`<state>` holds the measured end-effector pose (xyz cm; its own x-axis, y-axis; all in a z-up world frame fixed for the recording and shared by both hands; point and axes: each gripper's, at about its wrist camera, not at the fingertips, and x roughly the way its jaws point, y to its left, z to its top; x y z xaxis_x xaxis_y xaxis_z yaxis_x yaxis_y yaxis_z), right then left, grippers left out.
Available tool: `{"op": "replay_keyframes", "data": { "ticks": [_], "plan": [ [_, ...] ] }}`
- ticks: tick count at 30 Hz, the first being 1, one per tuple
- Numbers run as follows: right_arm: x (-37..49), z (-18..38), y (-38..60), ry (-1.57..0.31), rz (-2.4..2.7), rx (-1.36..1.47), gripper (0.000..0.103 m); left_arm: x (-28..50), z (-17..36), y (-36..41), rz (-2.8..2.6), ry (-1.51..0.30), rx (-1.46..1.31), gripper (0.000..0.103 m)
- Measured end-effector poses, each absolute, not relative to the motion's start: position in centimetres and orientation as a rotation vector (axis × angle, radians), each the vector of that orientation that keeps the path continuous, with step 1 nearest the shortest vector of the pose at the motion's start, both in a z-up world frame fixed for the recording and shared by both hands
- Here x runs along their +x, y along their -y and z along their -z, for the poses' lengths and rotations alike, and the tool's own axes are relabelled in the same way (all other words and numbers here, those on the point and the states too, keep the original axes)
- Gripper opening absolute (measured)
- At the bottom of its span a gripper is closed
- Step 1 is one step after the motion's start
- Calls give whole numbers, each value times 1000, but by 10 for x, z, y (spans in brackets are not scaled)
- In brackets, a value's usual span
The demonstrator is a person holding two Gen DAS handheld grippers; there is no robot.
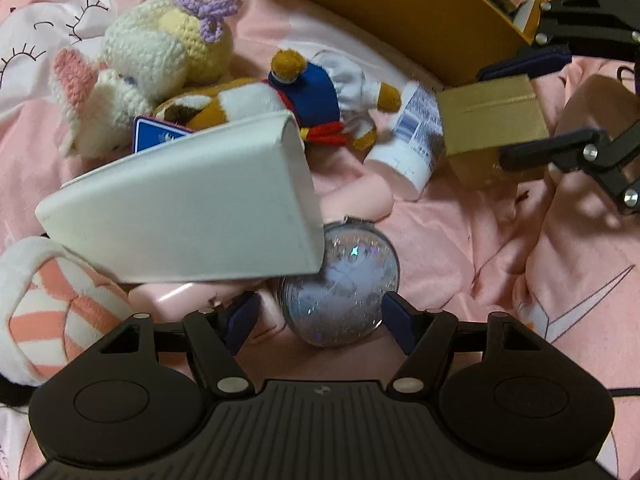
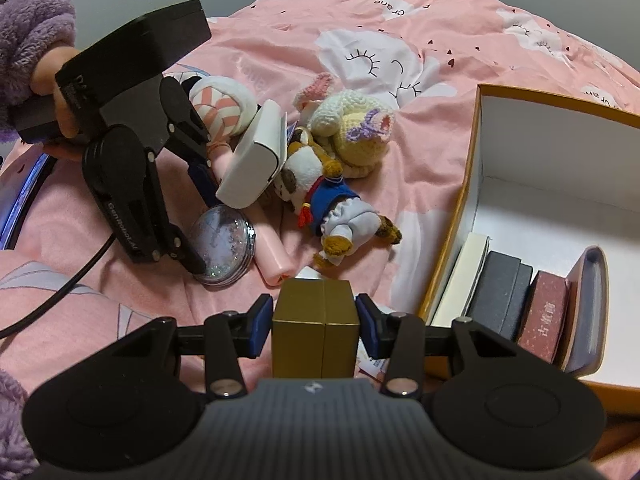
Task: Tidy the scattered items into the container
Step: 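Grasp the round mirror edge-on with the left gripper and lift it, then carry the mirror and gold box toward the shoebox with both grippers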
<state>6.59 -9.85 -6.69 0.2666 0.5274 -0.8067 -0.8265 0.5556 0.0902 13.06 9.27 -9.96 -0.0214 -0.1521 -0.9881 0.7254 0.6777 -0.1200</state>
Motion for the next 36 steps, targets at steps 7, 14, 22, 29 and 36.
{"op": "replay_keyframes", "data": {
  "ticks": [7,14,22,29,36],
  "plan": [
    [68,67,98,-909,-941,-385,48,121,92,-94,762,-1424,470,52],
    [69,66,100,-895,-936,-382,48,103,67,-95,735,-1386,393,35],
    [67,71,104,-916,-940,-403,48,92,74,-81,617,-1355,283,32],
    [64,83,108,-984,-932,-400,48,85,92,-71,515,-1299,220,25],
    [64,92,115,-1049,-911,-376,50,74,89,-72,450,-1246,122,19]
  ]
}}
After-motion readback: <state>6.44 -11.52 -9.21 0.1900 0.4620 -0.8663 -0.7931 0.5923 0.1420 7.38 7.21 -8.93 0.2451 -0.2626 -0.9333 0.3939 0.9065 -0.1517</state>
